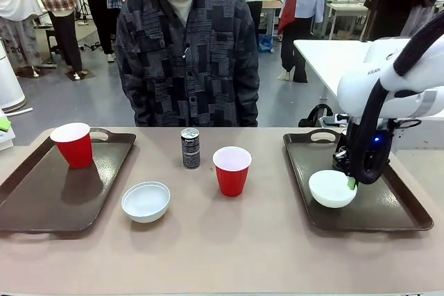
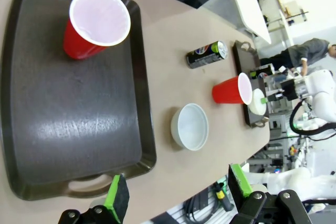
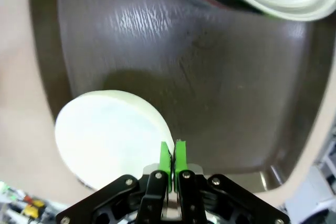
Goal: Prepare tableware on both trays.
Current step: Pick up a Picnic Bowl from the table and place it on a Handle tray.
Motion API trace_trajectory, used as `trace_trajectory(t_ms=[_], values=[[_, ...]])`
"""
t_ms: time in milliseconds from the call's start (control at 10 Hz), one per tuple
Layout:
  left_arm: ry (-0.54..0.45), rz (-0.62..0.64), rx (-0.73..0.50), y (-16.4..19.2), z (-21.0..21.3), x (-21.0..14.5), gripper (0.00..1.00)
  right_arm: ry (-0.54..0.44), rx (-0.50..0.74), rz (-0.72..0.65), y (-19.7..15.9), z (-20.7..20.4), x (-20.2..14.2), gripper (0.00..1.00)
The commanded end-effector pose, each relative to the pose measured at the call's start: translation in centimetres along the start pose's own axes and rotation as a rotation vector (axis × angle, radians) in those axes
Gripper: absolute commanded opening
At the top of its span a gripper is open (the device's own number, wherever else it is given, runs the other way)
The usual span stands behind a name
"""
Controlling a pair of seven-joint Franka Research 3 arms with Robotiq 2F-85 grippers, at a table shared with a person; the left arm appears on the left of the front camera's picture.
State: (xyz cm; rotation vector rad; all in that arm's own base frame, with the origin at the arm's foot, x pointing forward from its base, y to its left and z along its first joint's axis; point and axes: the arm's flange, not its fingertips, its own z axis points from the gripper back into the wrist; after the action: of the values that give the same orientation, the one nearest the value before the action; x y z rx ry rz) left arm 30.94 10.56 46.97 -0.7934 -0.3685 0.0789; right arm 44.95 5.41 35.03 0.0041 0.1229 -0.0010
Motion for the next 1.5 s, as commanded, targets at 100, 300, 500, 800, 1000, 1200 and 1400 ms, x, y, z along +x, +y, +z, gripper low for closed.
trace_trajectory(t_ms=[100, 300, 500, 800, 1000, 1200, 1400], values=[[-0.008, -0.002, -0.018, 0.1, 0.0, 0.1, 1.00, 0.011, -0.003, 0.007, 0.2, -1.6, 1.3, 0.57], [-0.008, -0.002, -0.018, 0.1, 0.0, 0.1, 1.00, 0.001, -0.008, 0.002, 0.2, -0.7, 0.6, 1.00], [-0.008, -0.002, -0.018, 0.1, 0.0, 0.1, 1.00, 0.001, -0.010, 0.004, 0.1, 0.5, -0.7, 1.00], [-0.008, -0.002, -0.018, 0.1, 0.0, 0.1, 1.00, -0.037, -0.015, 0.004, -0.2, 3.6, -3.7, 0.69], [-0.008, -0.002, -0.018, 0.1, 0.0, 0.1, 1.00, -0.036, 0.019, 0.026, -0.7, 5.8, -5.3, 0.89], [-0.008, -0.002, -0.018, 0.1, 0.0, 0.1, 1.00, -0.053, 0.051, 0.026, -0.6, 7.6, -6.5, 1.00], [-0.008, -0.002, -0.018, 0.1, 0.0, 0.1, 1.00, -0.046, -0.002, 0.014, -0.5, 6.5, -5.1, 1.00]])
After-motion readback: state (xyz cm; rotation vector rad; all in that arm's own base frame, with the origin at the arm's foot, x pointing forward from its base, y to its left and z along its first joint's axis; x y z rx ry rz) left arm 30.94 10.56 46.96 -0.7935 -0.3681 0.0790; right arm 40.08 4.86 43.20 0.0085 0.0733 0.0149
